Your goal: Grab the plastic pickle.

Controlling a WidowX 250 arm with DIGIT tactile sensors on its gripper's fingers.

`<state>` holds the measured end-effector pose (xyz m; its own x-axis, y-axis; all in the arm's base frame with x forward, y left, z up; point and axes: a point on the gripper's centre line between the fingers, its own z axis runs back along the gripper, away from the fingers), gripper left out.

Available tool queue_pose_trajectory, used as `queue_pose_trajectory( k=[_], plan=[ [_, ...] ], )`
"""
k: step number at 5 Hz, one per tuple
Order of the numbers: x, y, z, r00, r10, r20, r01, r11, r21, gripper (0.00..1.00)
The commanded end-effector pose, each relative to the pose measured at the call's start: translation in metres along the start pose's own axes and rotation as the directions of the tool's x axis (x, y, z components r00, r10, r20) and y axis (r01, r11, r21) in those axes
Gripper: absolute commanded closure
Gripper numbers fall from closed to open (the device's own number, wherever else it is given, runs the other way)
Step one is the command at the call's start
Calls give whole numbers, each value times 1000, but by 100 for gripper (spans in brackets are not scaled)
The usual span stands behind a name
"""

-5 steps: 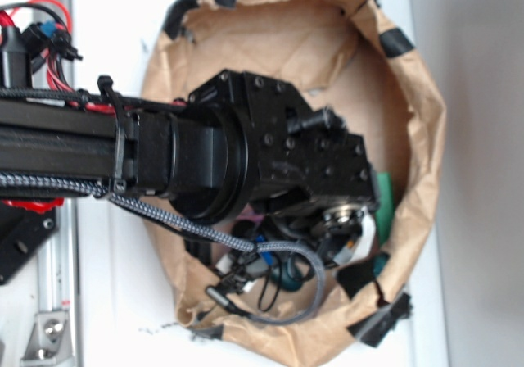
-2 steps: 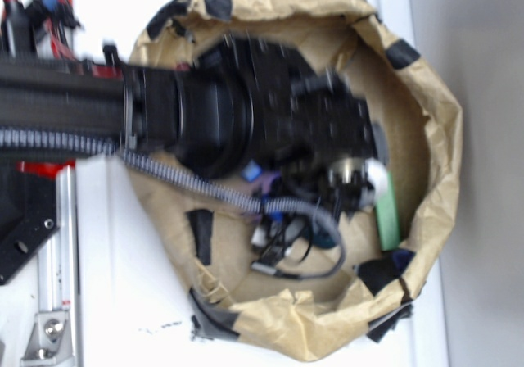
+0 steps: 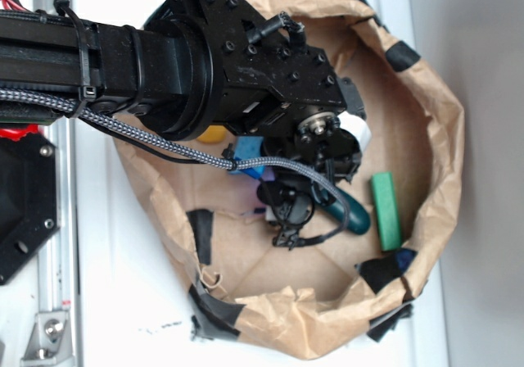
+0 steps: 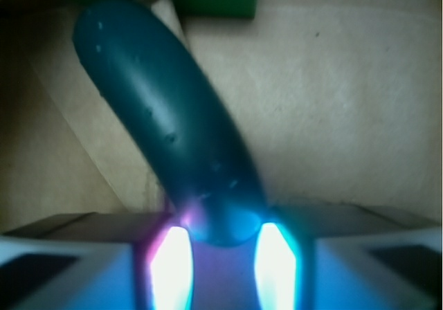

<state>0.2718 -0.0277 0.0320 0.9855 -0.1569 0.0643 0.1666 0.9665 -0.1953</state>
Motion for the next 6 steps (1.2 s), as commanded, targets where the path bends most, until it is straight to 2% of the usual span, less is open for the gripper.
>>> queue_pose_trajectory(
  k=[1, 2, 3, 4, 5, 6],
  plan=[
    [-1, -12, 45, 982, -186, 41, 187, 982, -25, 0],
    [1, -15, 70, 959, -279, 48, 278, 960, 20, 0],
    [16, -19, 65, 901, -434, 27, 433, 901, 35, 0],
    [32, -20, 37, 858, -513, -23, 513, 858, 6, 0],
    [41, -26, -2, 861, -506, -46, 504, 862, -55, 0],
    [40, -28, -23, 881, -467, -80, 462, 884, -73, 4]
  ],
)
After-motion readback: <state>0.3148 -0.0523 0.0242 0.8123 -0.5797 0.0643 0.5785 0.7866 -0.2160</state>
